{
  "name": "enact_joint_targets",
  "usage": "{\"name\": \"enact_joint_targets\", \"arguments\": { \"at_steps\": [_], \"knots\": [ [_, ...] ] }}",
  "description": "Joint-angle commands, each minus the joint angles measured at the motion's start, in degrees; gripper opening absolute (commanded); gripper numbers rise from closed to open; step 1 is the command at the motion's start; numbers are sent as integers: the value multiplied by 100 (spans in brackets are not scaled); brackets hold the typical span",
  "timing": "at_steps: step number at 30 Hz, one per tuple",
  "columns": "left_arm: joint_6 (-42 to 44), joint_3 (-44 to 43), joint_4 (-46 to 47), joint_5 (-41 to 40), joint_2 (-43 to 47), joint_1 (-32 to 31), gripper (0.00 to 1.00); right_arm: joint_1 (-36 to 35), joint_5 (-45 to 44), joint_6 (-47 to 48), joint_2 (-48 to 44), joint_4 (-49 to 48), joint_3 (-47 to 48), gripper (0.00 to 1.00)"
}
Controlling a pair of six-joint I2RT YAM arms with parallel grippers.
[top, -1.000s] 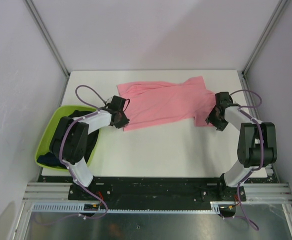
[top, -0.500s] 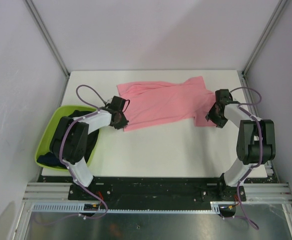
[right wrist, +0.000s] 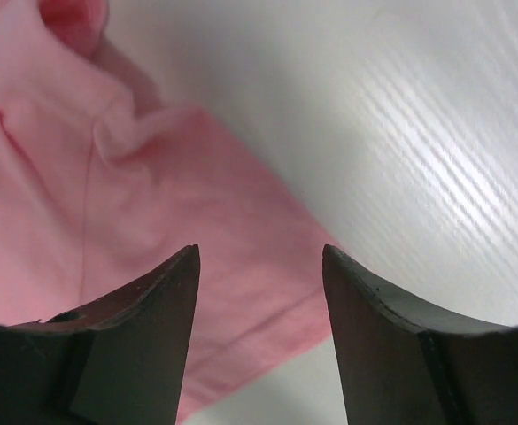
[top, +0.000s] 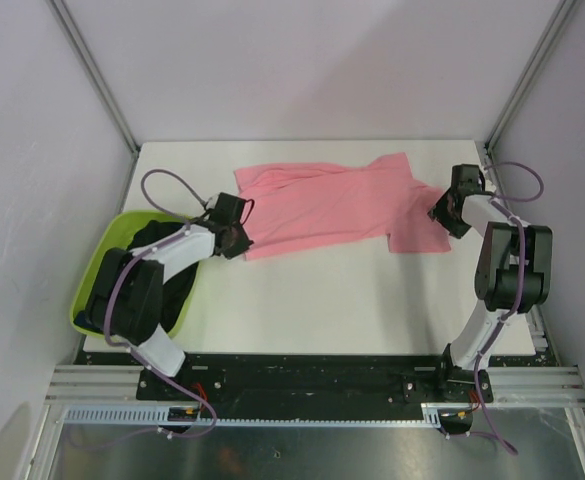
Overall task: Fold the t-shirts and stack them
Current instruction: Flatten out the tshirt
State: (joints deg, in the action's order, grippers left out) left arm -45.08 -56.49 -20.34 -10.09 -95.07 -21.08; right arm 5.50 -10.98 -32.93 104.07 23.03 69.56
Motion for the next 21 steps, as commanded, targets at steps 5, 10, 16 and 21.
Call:
{"name": "enact_joint_targets", "arguments": {
  "at_steps": [5,10,16,21],
  "knots": [
    [-146,527,-32,-412,907,361,0,118,17,257,358,-885,466,64],
    [-133,504,-60,-341,898,496,0,114,213,439,429,-1379,464,63],
    [-123,428,-75,-279,817,552,0,17,416,475,531,-1612,463,61],
    [-101,407,-75,-248,783,563,0,-119,430,516,560,-1756,450,59]
  ]
}}
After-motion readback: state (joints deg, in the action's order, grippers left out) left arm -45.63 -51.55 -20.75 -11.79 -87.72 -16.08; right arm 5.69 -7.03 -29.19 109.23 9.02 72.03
